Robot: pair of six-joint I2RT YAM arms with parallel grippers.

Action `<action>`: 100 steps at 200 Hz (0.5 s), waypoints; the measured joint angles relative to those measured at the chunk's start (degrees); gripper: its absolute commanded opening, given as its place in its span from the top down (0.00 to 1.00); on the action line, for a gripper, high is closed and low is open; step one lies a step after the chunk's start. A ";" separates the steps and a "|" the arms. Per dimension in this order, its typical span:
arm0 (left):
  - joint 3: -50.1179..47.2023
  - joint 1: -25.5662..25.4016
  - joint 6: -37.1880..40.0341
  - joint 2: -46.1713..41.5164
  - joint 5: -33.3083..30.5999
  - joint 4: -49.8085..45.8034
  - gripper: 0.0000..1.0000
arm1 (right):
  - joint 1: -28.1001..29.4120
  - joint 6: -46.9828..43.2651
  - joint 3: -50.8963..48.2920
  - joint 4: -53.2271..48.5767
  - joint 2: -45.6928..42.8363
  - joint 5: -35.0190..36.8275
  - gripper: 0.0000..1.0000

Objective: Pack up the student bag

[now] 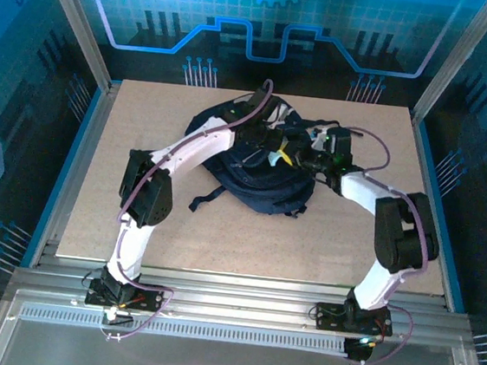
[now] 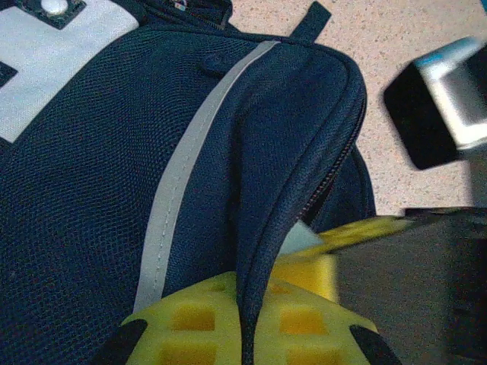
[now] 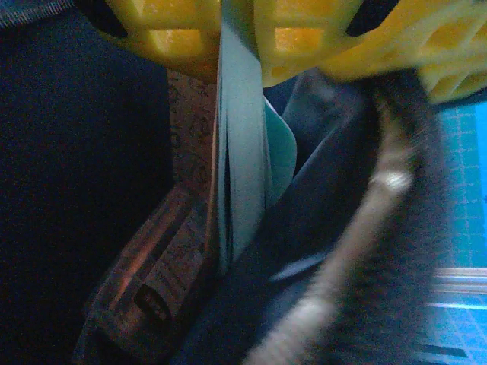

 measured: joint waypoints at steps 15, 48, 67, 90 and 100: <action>-0.63 0.37 -0.46 -0.42 0.92 0.48 1.00 | 0.57 2.34 0.50 1.95 2.29 0.04 0.99; -2.25 0.79 -1.66 -1.07 2.49 1.88 1.00 | -0.07 5.90 0.11 2.47 3.41 0.90 0.94; -2.25 0.92 -1.75 -1.09 3.02 2.25 1.00 | -0.13 5.92 0.13 -0.07 3.41 2.75 0.89; -2.25 1.16 -1.77 -1.14 3.80 2.45 1.00 | -0.07 4.85 1.53 -5.31 3.39 5.70 0.76; -2.25 1.20 -1.81 -1.22 4.04 2.47 1.00 | -0.11 4.17 3.39 -8.76 3.43 7.98 0.71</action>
